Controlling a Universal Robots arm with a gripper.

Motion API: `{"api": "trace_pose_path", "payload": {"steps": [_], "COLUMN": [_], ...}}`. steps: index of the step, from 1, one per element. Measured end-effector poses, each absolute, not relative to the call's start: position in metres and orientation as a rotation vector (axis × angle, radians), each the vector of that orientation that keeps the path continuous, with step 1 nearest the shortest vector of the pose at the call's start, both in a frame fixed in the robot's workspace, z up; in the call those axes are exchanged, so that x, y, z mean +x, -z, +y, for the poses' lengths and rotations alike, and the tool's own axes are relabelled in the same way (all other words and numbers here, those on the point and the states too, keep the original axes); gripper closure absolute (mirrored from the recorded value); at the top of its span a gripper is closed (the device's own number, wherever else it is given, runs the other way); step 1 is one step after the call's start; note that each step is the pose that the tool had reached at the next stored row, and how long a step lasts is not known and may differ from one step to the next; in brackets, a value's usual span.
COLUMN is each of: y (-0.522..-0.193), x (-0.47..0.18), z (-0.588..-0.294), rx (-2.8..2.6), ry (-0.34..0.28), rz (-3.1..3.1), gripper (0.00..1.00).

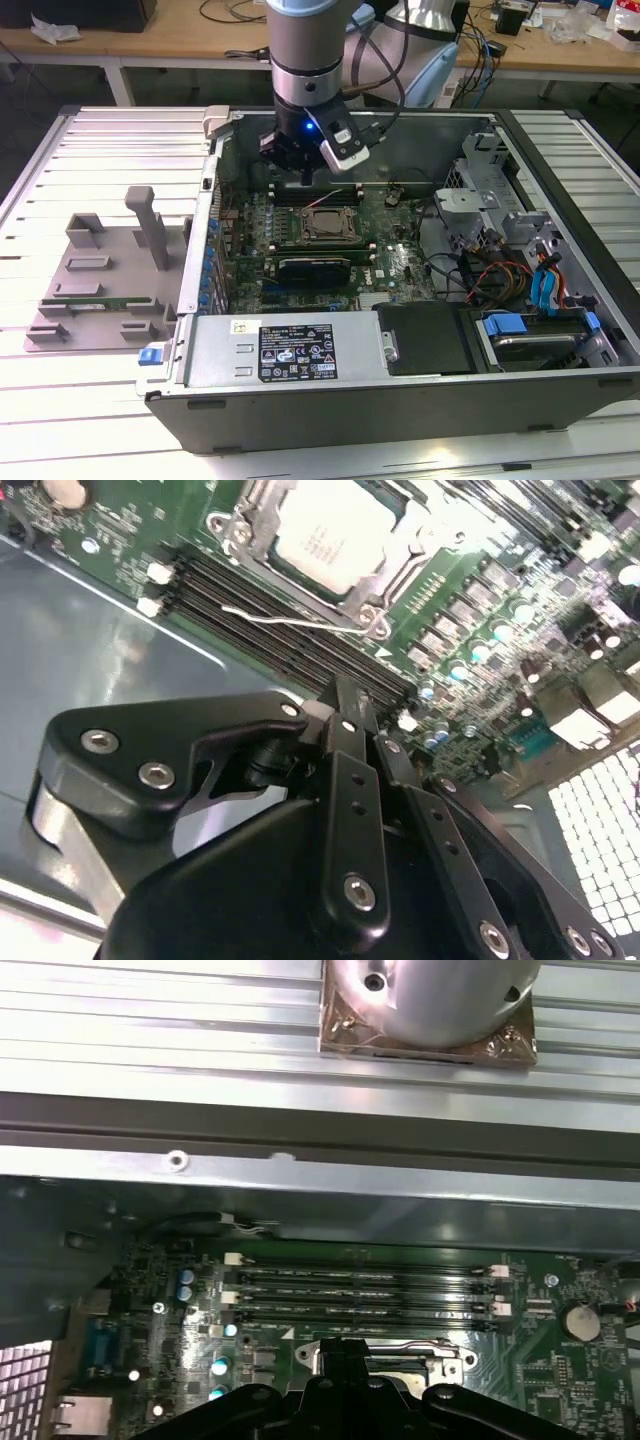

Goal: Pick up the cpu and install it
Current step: 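Install the first cpu locking lever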

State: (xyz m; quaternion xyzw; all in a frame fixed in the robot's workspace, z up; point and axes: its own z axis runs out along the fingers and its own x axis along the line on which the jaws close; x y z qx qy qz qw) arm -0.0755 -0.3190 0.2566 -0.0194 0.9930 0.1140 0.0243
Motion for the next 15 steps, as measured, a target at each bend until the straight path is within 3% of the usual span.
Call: {"api": "trace_pose_path", "payload": {"steps": [5,8,15], "y": [-0.251,-0.248,-0.240], "x": [-0.074,-0.073,-0.070], "z": [-0.319,-0.319,-0.318], "rx": [-0.060,-0.057,0.103], "ry": [-0.345,-0.292,-0.301], "rz": [3.073,3.079,3.067], "gripper": [0.89,0.89,0.89]}}
